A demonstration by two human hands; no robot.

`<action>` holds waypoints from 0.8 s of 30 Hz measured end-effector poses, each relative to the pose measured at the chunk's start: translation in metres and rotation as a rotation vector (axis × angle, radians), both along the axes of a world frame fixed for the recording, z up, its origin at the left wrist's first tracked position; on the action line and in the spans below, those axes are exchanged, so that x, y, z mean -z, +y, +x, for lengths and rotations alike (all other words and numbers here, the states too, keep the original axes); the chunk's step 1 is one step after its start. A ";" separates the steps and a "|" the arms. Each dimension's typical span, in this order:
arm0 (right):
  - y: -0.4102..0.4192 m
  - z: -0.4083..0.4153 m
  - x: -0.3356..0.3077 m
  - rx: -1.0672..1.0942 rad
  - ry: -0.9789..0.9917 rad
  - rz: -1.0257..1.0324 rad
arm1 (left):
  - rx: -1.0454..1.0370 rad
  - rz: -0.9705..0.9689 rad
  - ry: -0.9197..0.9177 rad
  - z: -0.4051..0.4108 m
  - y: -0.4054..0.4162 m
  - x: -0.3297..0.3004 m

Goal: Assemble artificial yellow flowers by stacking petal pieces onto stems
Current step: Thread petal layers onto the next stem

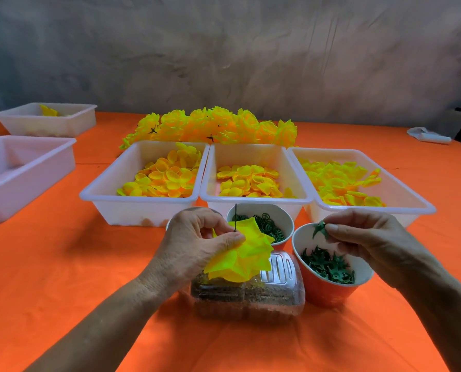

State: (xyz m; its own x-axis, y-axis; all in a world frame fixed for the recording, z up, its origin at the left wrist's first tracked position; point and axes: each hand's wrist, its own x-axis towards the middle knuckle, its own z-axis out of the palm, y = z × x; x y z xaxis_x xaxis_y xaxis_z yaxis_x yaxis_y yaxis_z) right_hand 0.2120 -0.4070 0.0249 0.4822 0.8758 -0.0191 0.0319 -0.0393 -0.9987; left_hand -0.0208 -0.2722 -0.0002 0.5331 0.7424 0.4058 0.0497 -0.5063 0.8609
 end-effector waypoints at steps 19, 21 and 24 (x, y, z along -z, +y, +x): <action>0.057 -0.088 -0.015 -0.310 0.254 0.197 | -0.027 0.006 0.084 -0.003 -0.002 -0.010; 0.057 -0.086 -0.018 -0.309 0.229 0.203 | -0.029 0.012 0.087 -0.003 -0.003 -0.010; 0.059 -0.085 -0.022 -0.320 0.154 0.193 | -0.033 -0.003 0.089 -0.003 -0.003 -0.011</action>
